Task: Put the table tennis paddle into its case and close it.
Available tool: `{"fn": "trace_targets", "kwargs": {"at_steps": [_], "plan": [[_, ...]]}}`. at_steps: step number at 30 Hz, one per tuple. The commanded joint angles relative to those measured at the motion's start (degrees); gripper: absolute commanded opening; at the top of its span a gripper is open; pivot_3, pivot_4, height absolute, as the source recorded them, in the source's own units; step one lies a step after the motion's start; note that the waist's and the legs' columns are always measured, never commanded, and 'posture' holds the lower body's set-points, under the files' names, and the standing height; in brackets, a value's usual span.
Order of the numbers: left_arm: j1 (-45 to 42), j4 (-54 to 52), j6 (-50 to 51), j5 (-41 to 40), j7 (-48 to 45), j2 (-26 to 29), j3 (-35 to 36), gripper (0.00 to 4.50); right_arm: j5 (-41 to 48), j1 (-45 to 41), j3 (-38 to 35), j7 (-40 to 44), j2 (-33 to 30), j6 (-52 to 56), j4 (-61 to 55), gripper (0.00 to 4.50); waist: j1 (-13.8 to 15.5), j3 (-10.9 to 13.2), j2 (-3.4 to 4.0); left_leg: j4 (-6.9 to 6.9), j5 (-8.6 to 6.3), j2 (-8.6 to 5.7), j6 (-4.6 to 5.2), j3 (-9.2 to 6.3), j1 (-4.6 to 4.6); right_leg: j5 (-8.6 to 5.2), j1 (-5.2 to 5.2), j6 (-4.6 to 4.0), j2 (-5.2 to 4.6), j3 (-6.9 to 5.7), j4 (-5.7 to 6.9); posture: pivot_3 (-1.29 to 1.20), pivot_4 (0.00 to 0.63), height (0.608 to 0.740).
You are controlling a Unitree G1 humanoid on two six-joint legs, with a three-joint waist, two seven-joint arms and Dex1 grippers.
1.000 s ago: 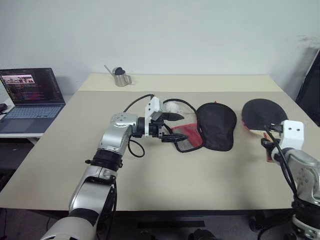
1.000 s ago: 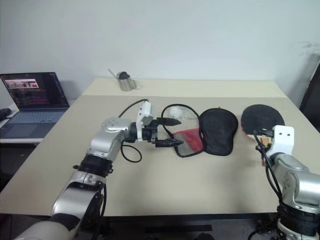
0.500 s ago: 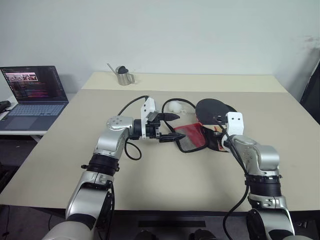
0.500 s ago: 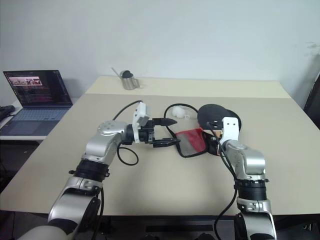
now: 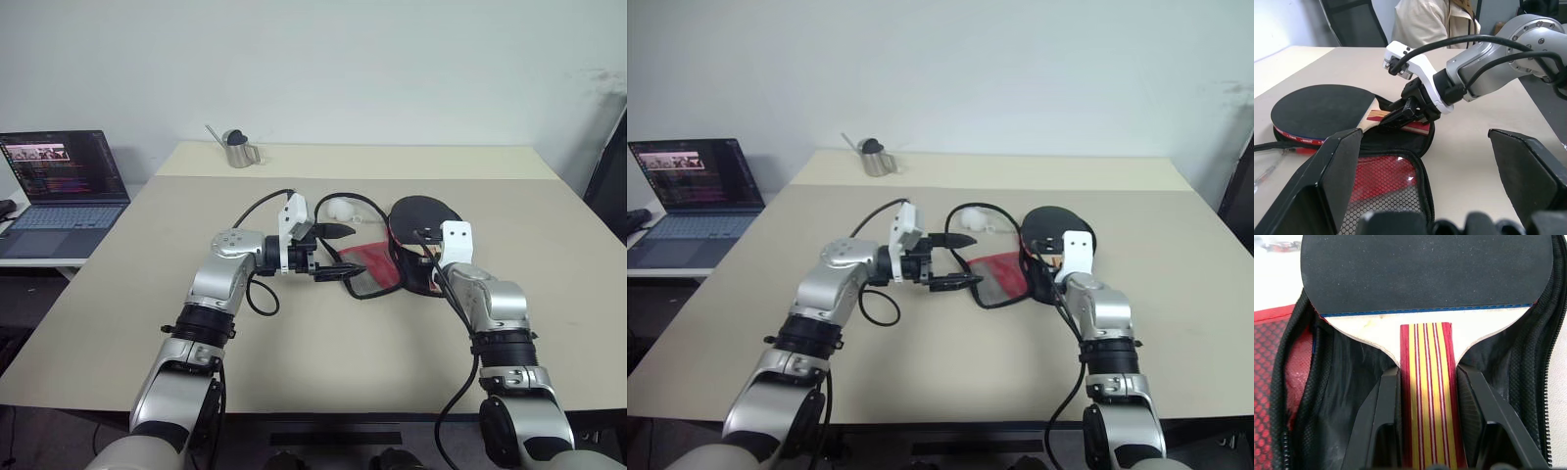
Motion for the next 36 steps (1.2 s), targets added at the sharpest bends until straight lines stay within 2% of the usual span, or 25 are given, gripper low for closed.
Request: {"fn": "trace_targets", "kwargs": {"at_steps": [1,13,14,28,36], "plan": [[-0.8,-1.8,-0.5,-0.8,0.1,-0.3,-0.2,4.5,-1.0,-1.3,-0.5,-0.8,-0.6,-2.0,0.0,1.14,0.0,0.0,0.0,0.0,0.0,0.0,0.0,0.0,0.0,0.0,0.0,0.0,0.0,0.0,0.0,0.0,0.15,0.74],[-0.9,-1.6,-1.0,-0.8,0.2,-0.8,-0.6,4.5,-2.2,-1.5,0.7,-0.7,0.2,-1.6,0.7,1.14,0.0,0.0,0.0,0.01,0.0,0.0,0.0,-0.01,0.03,0.0,0.02,0.0,0.0,0.0,0.03,0.0,0.15,0.74],[-0.9,-1.6,-1.0,-0.8,0.2,-0.7,-0.6,4.5,-2.2,-1.5,0.6,-0.8,0.3,-1.7,0.6,1.49,0.0,0.0,0.0,0.01,0.0,0.0,0.0,-0.01,0.03,0.0,0.02,0.0,0.0,0.0,0.03,0.0,0.15,0.74],[-1.2,0.1,-2.2,-0.3,0.6,-0.5,-0.4,4.5,-2.6,-1.8,2.4,0.0,1.0,-1.1,-3.3,1.49,0.0,0.0,0.0,0.0,0.0,0.0,0.0,0.0,0.03,0.01,0.01,-0.01,0.0,0.0,0.03,0.0,0.15,0.74],[-1.3,0.5,-2.6,-0.2,0.5,-0.5,-0.6,4.5,-2.6,-1.8,0.1,-2.0,1.6,-2.2,-2.2,1.49,-0.1,0.0,0.0,0.0,0.0,0.0,0.0,0.0,0.03,0.01,0.01,-0.01,0.0,0.0,0.04,0.0,0.15,0.74]]}}
